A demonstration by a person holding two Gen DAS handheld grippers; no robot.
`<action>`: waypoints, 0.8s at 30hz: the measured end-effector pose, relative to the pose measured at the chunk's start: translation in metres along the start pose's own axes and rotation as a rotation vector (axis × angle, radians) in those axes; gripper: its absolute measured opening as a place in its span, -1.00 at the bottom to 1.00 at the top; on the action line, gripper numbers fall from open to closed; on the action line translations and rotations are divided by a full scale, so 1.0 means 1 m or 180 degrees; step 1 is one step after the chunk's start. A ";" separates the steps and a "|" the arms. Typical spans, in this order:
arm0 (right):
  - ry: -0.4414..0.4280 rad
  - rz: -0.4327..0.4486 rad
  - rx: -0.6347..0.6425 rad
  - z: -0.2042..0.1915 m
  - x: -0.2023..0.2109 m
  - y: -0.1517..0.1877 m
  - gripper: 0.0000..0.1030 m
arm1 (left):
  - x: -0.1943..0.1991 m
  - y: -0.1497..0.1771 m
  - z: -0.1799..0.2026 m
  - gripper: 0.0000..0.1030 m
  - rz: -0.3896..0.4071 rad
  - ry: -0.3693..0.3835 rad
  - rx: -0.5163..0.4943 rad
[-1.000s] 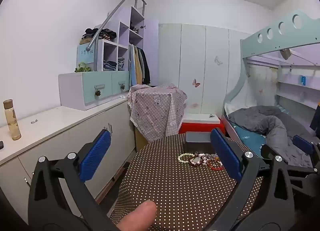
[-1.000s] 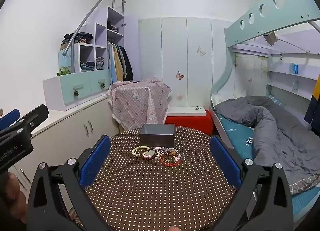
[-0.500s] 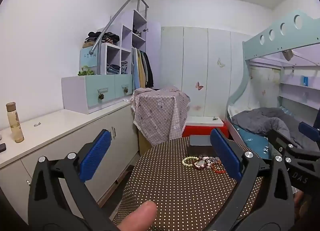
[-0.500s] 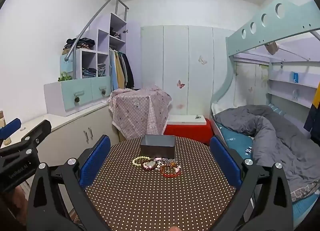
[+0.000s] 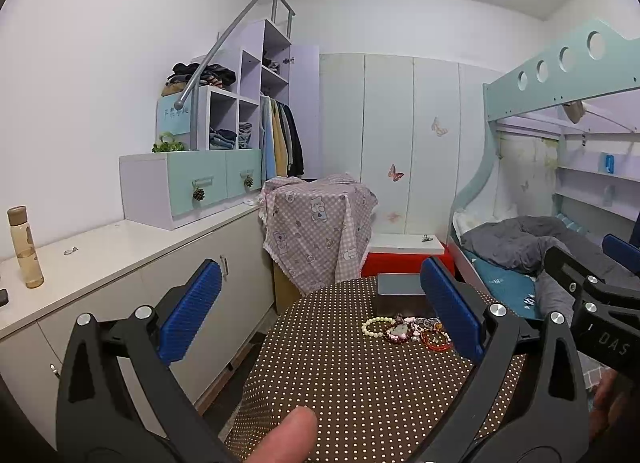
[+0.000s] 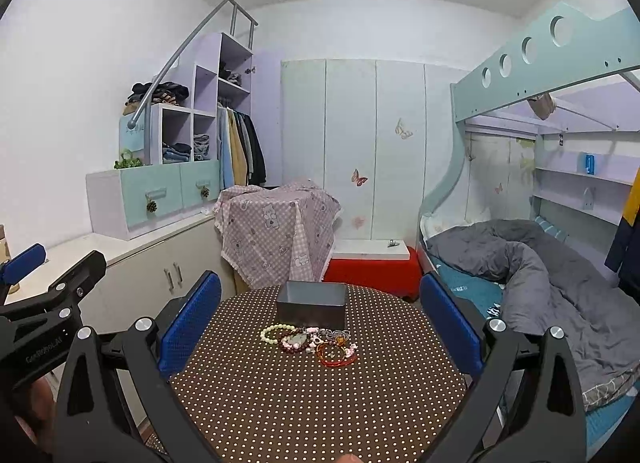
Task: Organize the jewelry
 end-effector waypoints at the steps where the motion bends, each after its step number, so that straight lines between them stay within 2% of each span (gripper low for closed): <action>1: 0.0000 -0.0002 0.0007 -0.001 -0.001 -0.001 0.87 | 0.000 0.000 0.000 0.89 -0.0004 0.0002 0.0003; 24: 0.0021 0.0007 0.0110 -0.003 -0.014 0.001 0.87 | -0.019 -0.003 0.005 0.89 -0.0086 0.0040 0.0020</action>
Point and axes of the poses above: each gripper's, at about its wrist camera, not at the fingertips, and x roughly against the way its jaws point, z to its right, y to its underside, the point moved 5 cm from there along -x, roughly the way its jaws point, and after that the axes turned 3 degrees about -x, right-handed, at the moved point
